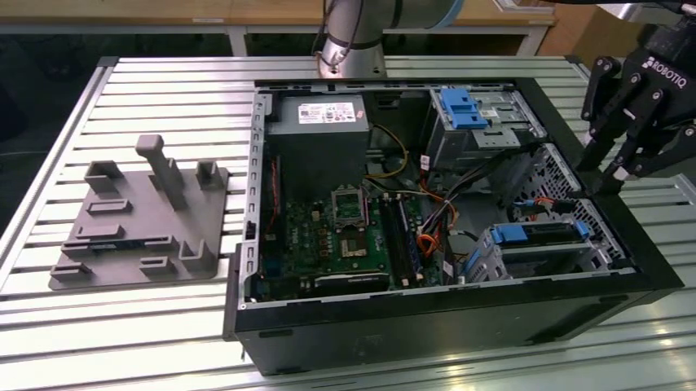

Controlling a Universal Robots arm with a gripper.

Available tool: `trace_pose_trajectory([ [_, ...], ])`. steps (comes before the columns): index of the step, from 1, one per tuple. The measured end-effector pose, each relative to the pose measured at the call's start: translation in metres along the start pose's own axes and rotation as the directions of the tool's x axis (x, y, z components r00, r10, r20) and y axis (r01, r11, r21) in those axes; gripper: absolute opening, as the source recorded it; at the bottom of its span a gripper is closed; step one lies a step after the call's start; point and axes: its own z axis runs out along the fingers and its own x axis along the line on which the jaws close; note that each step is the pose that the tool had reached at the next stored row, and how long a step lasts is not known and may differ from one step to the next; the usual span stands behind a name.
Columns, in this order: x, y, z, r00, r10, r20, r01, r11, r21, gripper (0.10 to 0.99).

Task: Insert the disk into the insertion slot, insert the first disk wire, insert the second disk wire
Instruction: 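Insert the first disk wire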

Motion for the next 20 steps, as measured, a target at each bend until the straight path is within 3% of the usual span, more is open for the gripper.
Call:
trace_pose_trajectory([
  [3,-0.0028,-0.0006,0.0016,0.9999,0.003,-0.0153,-0.003,1.0000,0.000,0.357],
  [4,-0.0037,-0.0009,0.0021,0.9999,0.003,-0.0170,-0.003,1.0000,0.000,0.294],
  [8,-0.0048,-0.0030,0.0040,0.9998,0.003,-0.0172,-0.003,1.0000,0.000,0.294],
  [16,-0.0062,-0.0140,0.0083,0.9998,0.002,-0.0180,-0.002,1.0000,-0.004,0.294],
  [20,-0.0096,-0.0148,0.0131,0.9997,0.014,-0.0195,-0.014,0.9999,-0.005,0.294],
])
